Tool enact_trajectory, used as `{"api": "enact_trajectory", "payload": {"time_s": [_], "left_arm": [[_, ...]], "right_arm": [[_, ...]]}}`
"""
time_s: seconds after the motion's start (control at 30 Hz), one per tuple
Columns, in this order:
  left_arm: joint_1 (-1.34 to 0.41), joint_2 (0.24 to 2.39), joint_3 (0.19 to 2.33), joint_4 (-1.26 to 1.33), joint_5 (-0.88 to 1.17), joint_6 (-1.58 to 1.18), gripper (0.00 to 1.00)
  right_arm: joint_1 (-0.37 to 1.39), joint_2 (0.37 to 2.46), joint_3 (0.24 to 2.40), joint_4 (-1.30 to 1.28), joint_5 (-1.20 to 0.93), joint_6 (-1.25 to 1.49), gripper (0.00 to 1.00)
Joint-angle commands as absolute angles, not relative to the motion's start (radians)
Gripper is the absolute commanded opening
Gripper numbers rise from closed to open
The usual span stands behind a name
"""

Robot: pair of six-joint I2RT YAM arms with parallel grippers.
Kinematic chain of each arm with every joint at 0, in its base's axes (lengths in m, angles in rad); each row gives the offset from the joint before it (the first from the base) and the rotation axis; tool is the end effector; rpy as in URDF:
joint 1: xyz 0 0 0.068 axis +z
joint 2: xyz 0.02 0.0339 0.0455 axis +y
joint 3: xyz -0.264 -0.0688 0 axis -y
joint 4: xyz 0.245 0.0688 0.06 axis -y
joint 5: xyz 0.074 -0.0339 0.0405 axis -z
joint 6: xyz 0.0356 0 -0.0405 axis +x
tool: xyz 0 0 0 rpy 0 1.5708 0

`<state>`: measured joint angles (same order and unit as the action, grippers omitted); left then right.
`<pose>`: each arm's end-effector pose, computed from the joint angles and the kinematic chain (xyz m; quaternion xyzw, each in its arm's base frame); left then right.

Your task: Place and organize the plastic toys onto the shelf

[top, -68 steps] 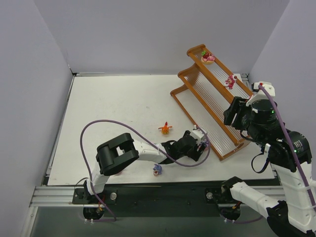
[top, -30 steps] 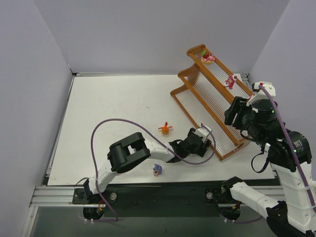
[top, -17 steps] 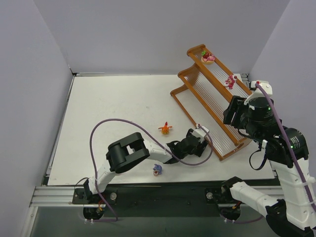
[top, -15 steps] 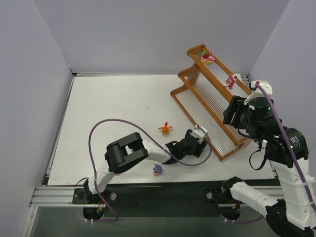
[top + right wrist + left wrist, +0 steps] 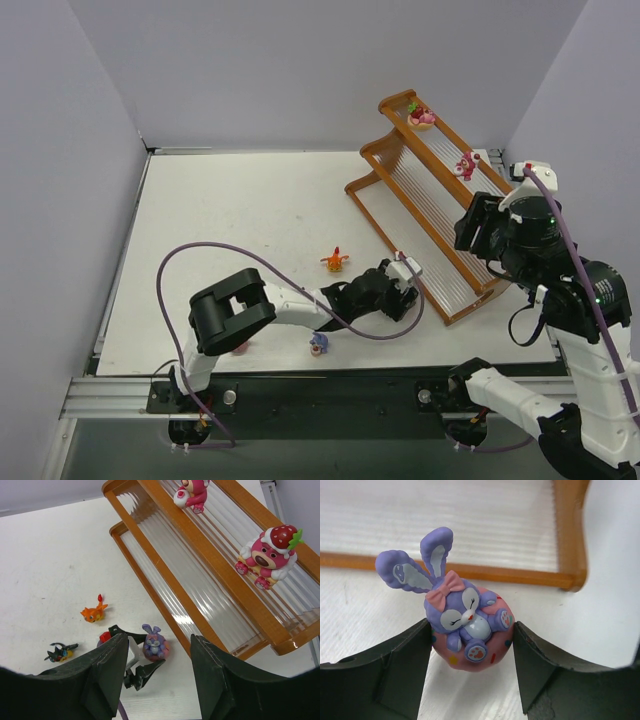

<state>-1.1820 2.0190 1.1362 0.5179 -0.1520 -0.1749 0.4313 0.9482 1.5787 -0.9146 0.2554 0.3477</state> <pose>0.1711 -0.4036 0.1613 0.3586 0.7401 -0.3062 0.4795 0.1243 0.0473 0.4905 0.0432 0.7961 0.1317 0.5891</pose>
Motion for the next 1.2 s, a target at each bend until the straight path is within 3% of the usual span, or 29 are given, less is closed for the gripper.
{"api": "enact_trajectory", "payload": {"time_s": [0.0,0.1,0.43,1.07,1.17], "left_arm": [[-1.166,1.974,1.219,0.604,0.044,-0.129,0.10],[-1.161,2.005,1.253,0.615,0.099,-0.124,0.15],[-1.160,2.146,1.407,0.600,0.189,-0.072,0.15],[-1.161,2.292,1.558,0.542,0.264,0.121,0.13],[-1.163,2.312,1.572,0.515,0.252,0.155,0.09]], "right_arm": [[0.423,0.957,1.603,-0.939,0.278,0.348,0.52],[0.422,0.959,1.609,-0.943,0.272,0.350,0.52],[0.420,0.940,1.606,-0.965,0.250,0.348,0.53],[0.414,0.950,1.620,-0.979,0.210,0.347,0.53],[0.413,0.948,1.621,-0.977,0.206,0.354,0.52]]}}
